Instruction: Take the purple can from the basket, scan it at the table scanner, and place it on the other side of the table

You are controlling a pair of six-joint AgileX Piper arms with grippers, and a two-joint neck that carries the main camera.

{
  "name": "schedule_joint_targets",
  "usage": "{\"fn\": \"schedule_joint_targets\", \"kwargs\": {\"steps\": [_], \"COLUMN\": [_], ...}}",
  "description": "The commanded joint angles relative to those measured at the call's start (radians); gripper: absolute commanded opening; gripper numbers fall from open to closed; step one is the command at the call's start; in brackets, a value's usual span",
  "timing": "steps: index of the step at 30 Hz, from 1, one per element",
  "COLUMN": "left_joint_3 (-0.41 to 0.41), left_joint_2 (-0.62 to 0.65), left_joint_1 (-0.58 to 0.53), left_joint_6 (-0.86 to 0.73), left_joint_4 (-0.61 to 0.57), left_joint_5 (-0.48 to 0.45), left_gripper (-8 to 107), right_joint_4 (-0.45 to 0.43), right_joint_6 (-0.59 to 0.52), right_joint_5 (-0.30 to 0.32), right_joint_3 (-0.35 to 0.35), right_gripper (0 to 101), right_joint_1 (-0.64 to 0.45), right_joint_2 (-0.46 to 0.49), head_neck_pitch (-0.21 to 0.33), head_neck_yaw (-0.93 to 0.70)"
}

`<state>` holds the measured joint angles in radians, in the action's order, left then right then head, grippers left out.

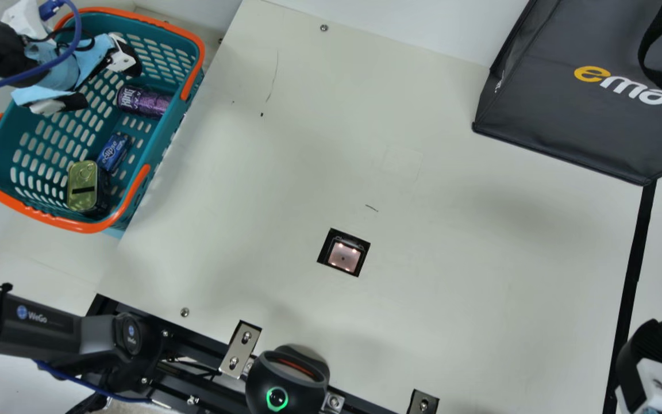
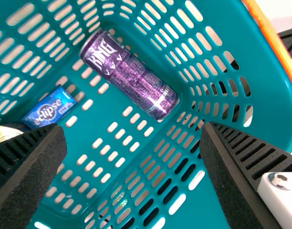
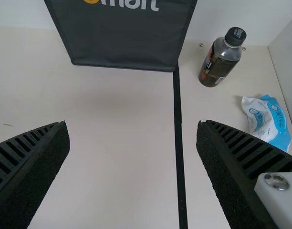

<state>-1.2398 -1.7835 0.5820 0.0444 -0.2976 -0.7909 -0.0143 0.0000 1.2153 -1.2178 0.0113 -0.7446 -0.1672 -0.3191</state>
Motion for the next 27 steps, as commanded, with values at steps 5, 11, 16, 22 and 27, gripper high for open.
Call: {"fn": "schedule_joint_targets", "kwargs": {"steps": [5,11,16,22,27], "left_joint_3": [0.04,0.078,0.108,0.131,0.129], "left_joint_2": [-0.051,-0.109,-0.161,-0.223,-0.272], "left_joint_1": [-0.028,-0.064,-0.086,-0.099,-0.105], "left_joint_6": [0.068,0.137,0.183,0.213,0.22], "left_joint_4": [-0.011,-0.031,-0.06,-0.119,-0.177], "left_joint_5": [0.091,0.203,0.313,0.429,0.492], "left_gripper": [90,90,90,90,90], "right_joint_4": [0.0,0.0,0.0,0.0,0.0], "right_joint_6": [0.0,0.0,0.0,0.0,0.0], "right_joint_5": [0.0,0.0,0.0,0.0,0.0], "right_joint_3": [0.0,0.0,0.0,0.0,0.0], "right_gripper": [95,95,95,95,95], "right_joint_1": [0.0,0.0,0.0,0.0,0.0], "right_joint_2": [0.0,0.0,0.0,0.0,0.0], "head_neck_pitch": [0.029,0.029,0.029,0.029,0.029], "head_neck_yaw": [-0.002,-0.002,-0.002,-0.002,-0.002]}}
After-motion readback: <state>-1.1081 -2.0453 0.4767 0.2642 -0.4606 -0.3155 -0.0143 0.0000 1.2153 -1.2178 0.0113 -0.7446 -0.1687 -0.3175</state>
